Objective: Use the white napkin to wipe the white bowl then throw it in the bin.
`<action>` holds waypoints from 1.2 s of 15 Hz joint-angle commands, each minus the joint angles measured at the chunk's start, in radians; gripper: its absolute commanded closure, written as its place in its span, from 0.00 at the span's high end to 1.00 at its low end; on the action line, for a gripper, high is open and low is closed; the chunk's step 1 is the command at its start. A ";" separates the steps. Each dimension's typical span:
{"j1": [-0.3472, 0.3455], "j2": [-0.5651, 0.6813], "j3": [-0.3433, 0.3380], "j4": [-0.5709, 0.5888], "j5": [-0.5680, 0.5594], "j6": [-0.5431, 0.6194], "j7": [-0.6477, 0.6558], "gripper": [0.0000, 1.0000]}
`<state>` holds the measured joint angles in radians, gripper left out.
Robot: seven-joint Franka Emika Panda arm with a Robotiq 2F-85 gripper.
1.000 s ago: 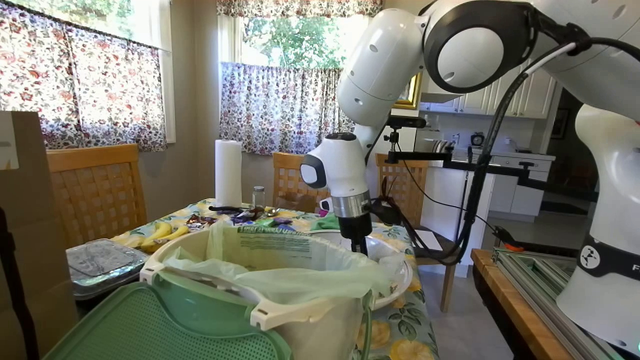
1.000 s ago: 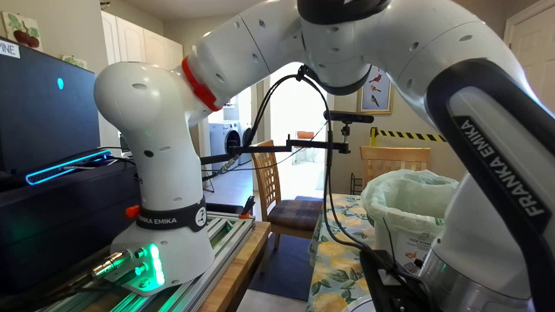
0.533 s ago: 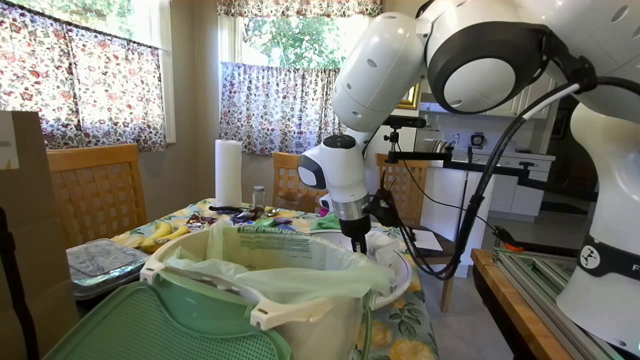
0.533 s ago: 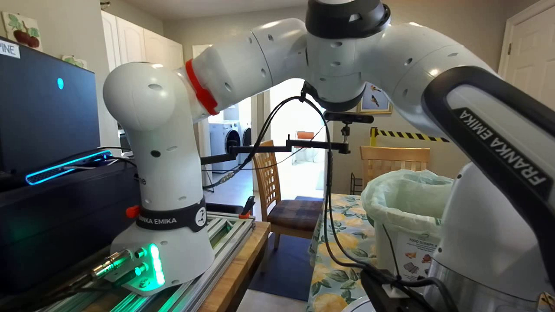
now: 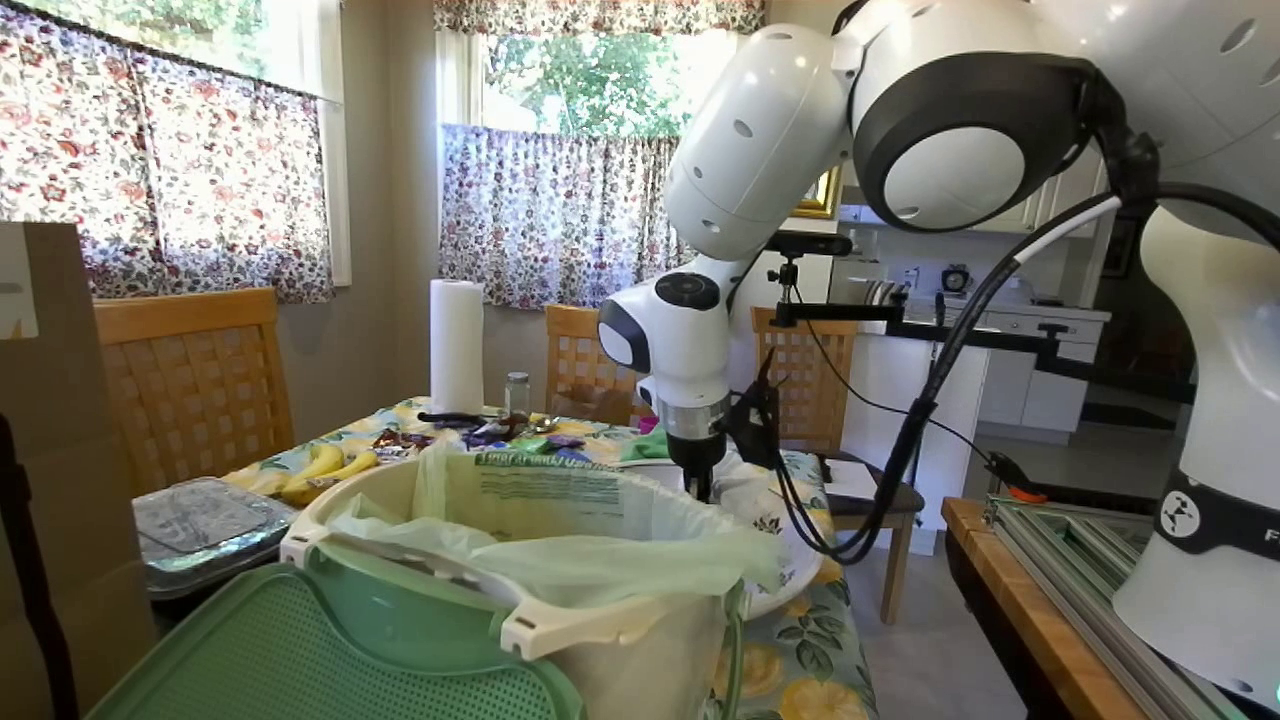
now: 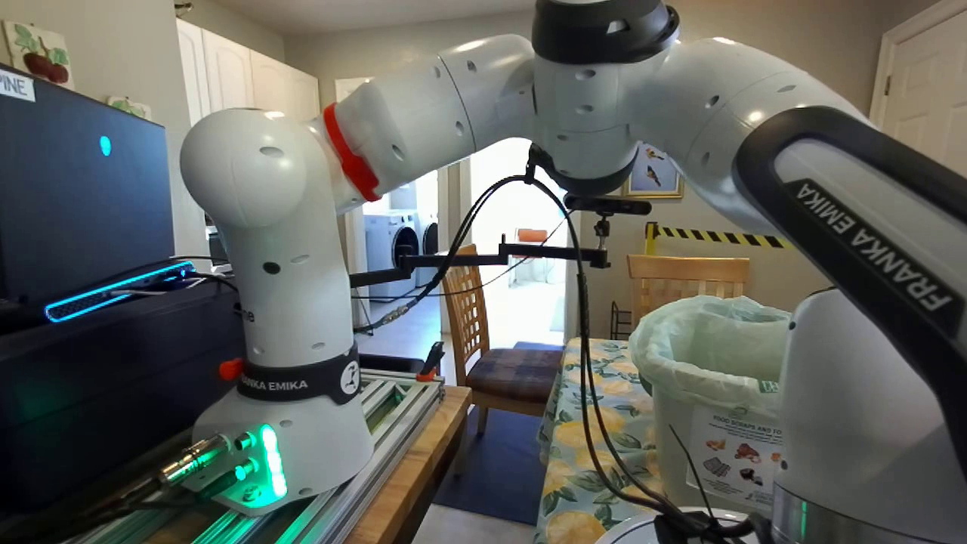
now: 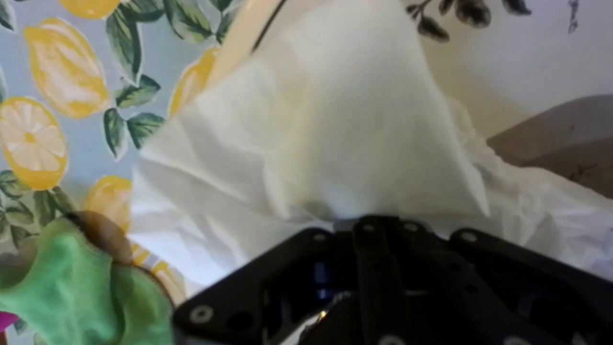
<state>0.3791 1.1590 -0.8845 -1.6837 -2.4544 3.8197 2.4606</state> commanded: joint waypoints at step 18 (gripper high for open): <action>-0.077 -0.236 0.094 -0.095 0.284 -0.130 -0.053 0.00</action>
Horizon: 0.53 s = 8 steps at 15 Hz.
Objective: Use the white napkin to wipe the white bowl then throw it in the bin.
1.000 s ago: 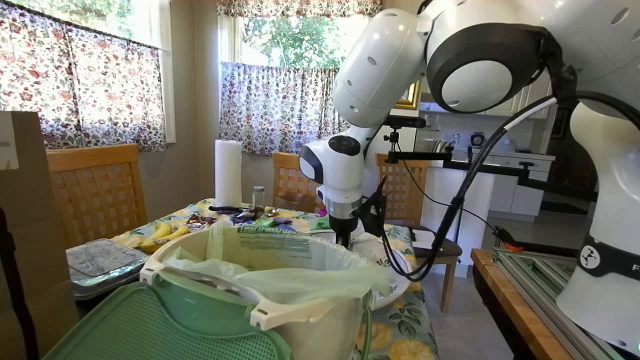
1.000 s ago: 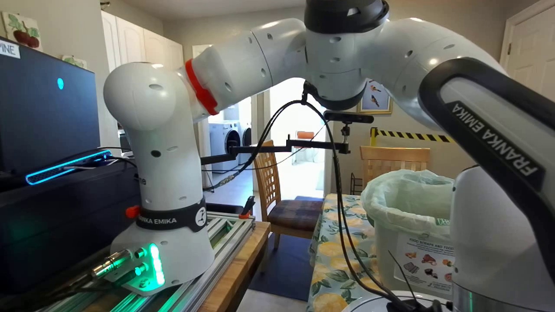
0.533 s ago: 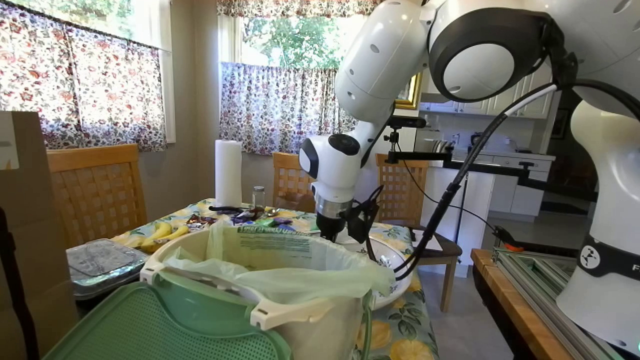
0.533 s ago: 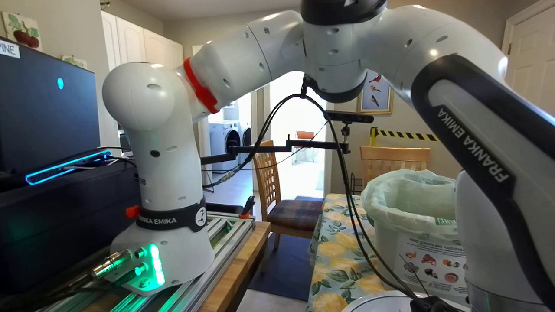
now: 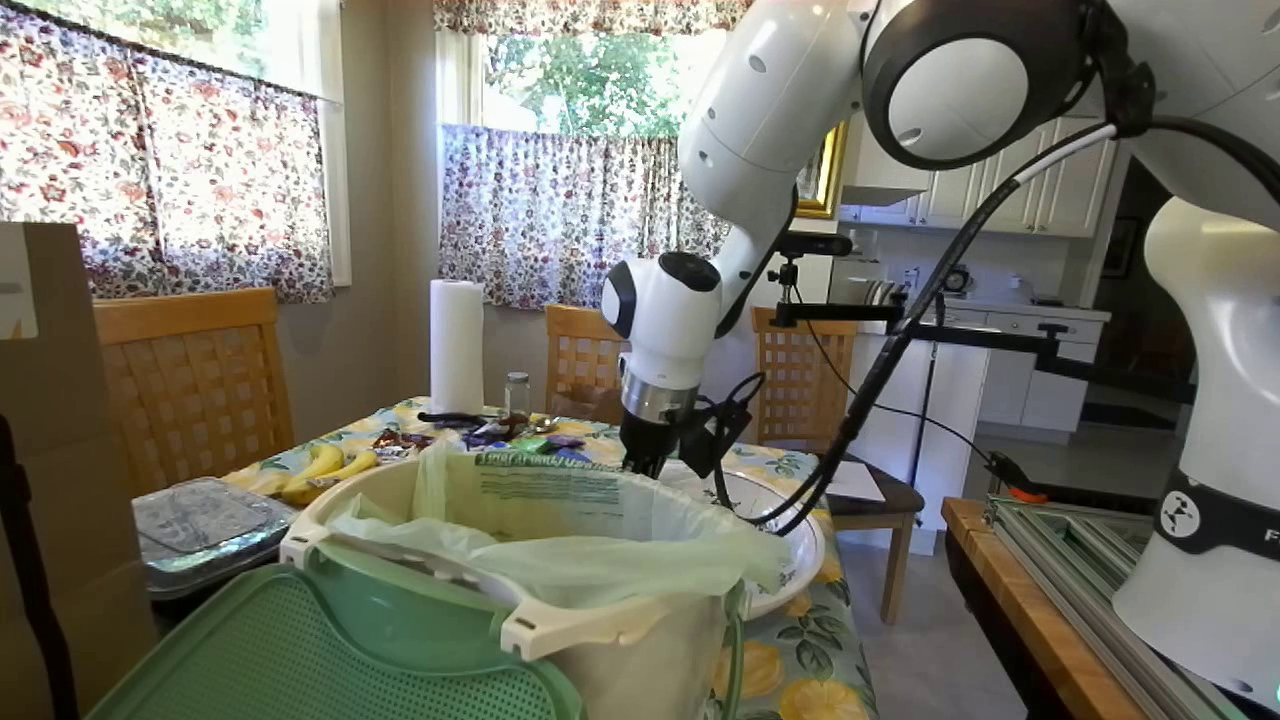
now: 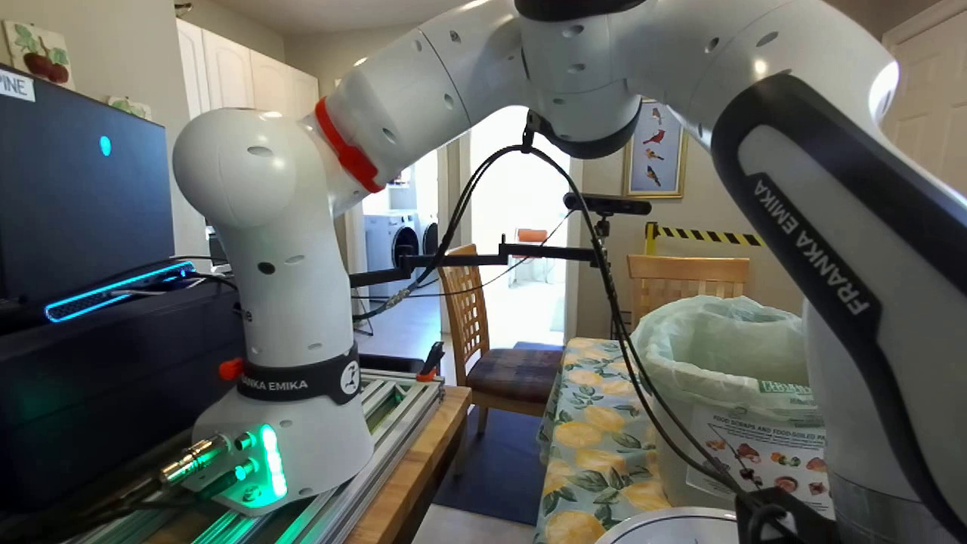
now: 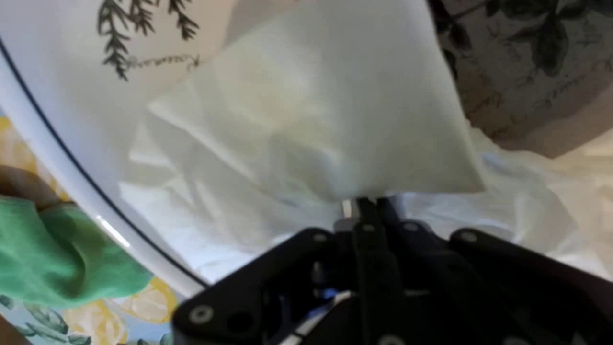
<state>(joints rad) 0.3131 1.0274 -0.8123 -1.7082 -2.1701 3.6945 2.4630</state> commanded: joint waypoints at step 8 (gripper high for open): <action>-0.014 -0.316 0.054 -0.145 -0.031 0.021 -0.194 0.00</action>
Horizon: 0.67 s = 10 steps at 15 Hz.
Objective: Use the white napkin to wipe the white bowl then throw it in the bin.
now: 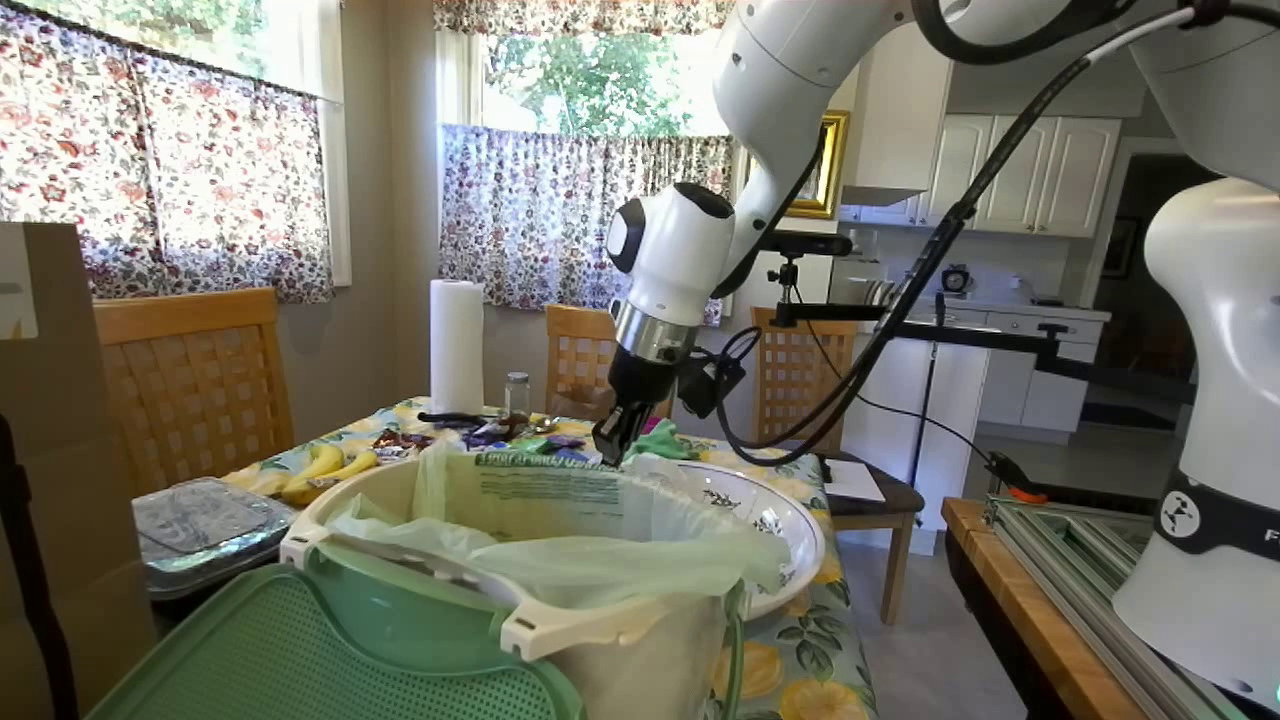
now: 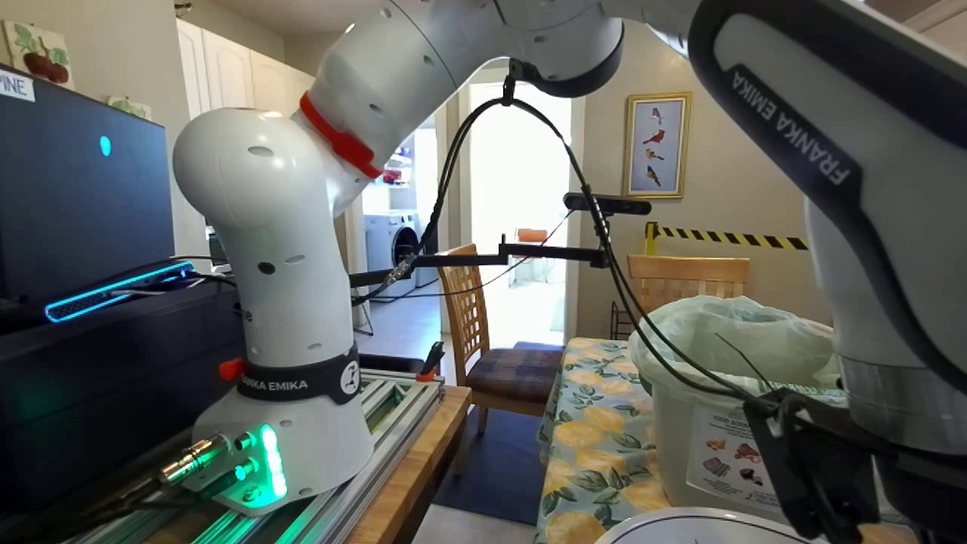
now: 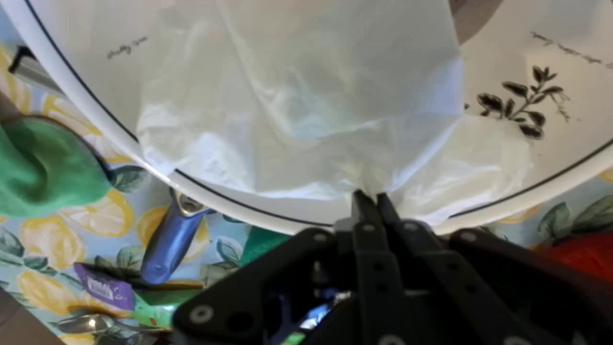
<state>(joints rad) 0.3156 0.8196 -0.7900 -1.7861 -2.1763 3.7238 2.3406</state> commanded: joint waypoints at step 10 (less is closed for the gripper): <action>-0.046 -0.322 0.075 -0.134 -0.074 0.057 -0.201 0.00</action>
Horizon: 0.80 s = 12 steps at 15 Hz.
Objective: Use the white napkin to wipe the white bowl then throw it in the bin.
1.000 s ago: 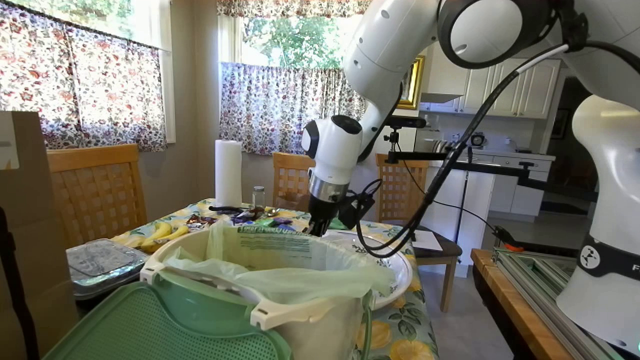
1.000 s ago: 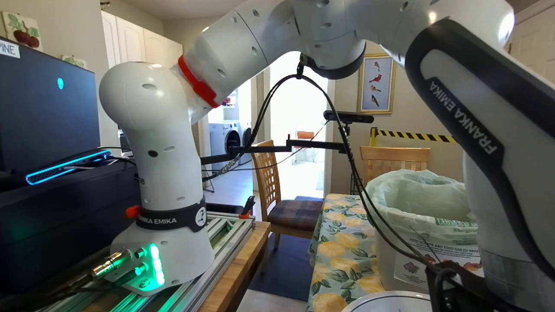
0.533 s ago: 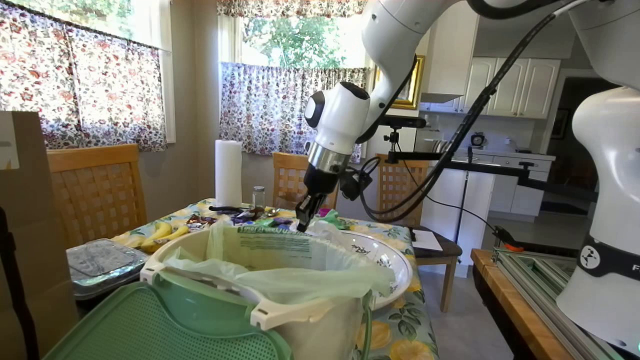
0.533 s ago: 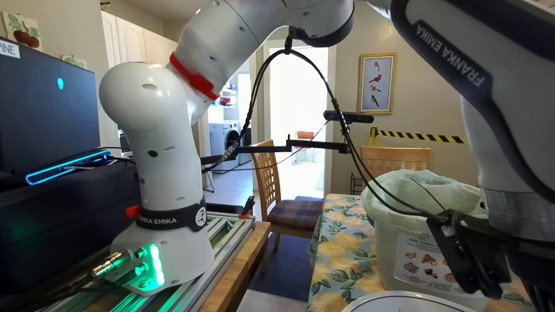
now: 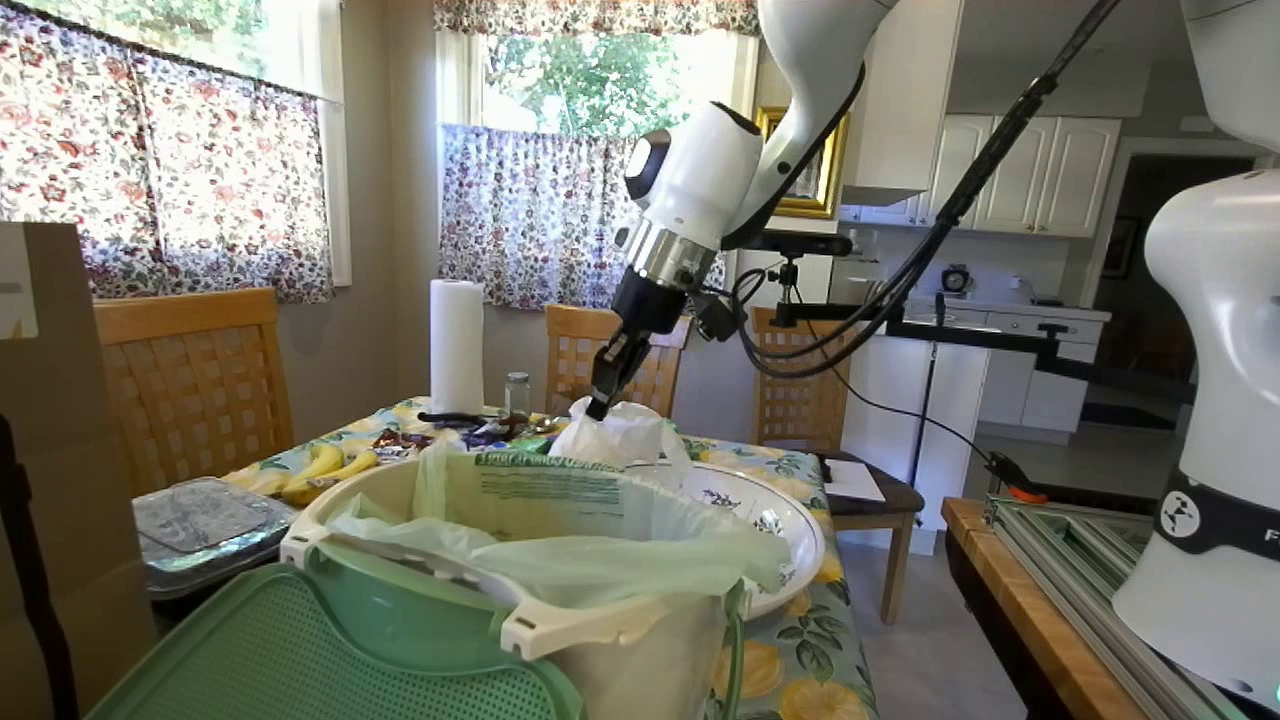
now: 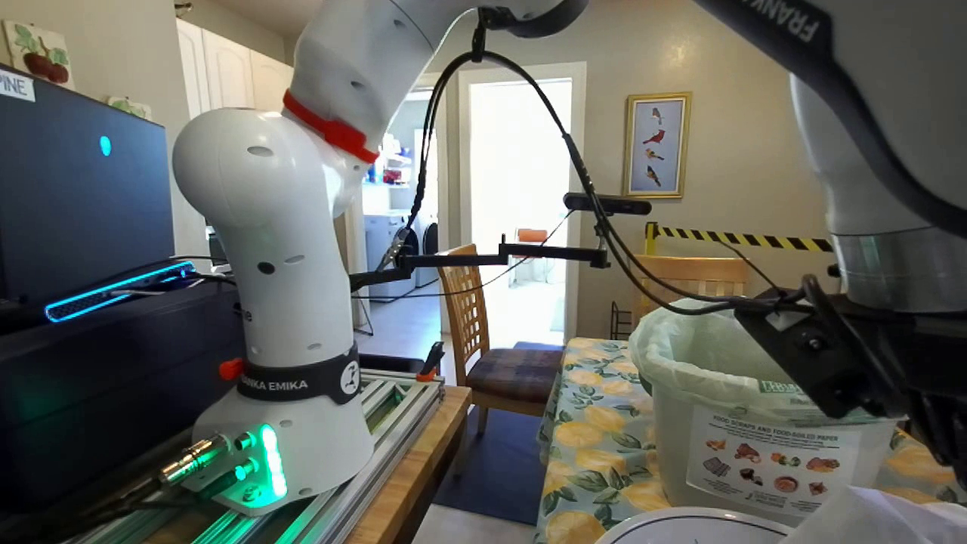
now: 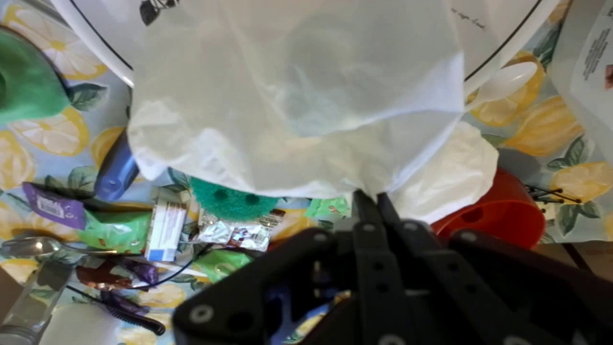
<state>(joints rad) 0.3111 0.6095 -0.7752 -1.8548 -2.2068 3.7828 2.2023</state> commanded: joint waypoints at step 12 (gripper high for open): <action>-0.100 -0.231 0.188 -0.072 -0.038 0.057 -0.115 0.00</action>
<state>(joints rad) 0.2315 0.4023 -0.6216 -1.9042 -2.2850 3.8217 2.1358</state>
